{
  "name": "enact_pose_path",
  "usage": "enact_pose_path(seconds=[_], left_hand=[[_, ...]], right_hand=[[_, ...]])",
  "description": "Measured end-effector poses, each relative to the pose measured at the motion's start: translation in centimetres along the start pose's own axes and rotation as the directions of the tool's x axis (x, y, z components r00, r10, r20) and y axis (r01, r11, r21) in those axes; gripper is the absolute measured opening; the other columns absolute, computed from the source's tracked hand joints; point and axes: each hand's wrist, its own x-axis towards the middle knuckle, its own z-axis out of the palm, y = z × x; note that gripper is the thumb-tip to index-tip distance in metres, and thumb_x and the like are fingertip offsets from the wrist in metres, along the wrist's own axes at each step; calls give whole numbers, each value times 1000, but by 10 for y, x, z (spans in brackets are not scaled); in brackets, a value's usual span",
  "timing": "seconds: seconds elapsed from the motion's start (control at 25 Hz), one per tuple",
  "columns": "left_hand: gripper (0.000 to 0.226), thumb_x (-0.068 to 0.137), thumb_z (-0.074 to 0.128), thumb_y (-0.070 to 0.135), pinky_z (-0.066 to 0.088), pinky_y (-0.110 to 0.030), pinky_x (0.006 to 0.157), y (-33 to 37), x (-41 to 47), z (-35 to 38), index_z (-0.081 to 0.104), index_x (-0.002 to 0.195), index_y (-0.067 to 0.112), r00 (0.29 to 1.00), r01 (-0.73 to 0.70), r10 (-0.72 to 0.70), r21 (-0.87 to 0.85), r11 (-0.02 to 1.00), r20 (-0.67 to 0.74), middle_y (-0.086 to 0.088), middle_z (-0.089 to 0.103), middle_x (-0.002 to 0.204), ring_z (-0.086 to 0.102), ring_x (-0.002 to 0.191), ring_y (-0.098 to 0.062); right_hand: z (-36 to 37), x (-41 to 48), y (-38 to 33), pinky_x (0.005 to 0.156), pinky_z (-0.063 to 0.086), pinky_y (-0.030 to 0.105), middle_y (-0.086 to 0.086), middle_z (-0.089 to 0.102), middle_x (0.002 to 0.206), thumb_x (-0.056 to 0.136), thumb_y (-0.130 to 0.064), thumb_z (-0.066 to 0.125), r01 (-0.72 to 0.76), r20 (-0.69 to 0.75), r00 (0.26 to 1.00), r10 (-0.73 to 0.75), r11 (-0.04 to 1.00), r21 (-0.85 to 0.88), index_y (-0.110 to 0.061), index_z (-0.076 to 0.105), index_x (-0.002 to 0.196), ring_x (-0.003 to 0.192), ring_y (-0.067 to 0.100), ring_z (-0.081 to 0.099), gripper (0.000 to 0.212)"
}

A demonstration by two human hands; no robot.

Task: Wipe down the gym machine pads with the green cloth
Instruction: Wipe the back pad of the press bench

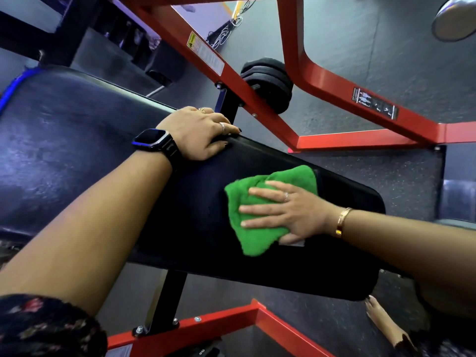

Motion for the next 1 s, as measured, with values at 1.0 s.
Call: enact_pose_path(seconds=[1.0], left_hand=[[43, 90, 38, 45, 46, -42, 89, 3, 3, 1, 47, 130, 36, 1000, 28, -28, -6, 1000, -9, 1, 55, 129, 51, 117, -27]], right_hand=[[-8, 24, 14, 113, 22, 47, -10, 27, 153, 79, -59, 48, -51, -11, 999, 51, 998, -30, -36, 28, 145, 143, 28, 19, 73]])
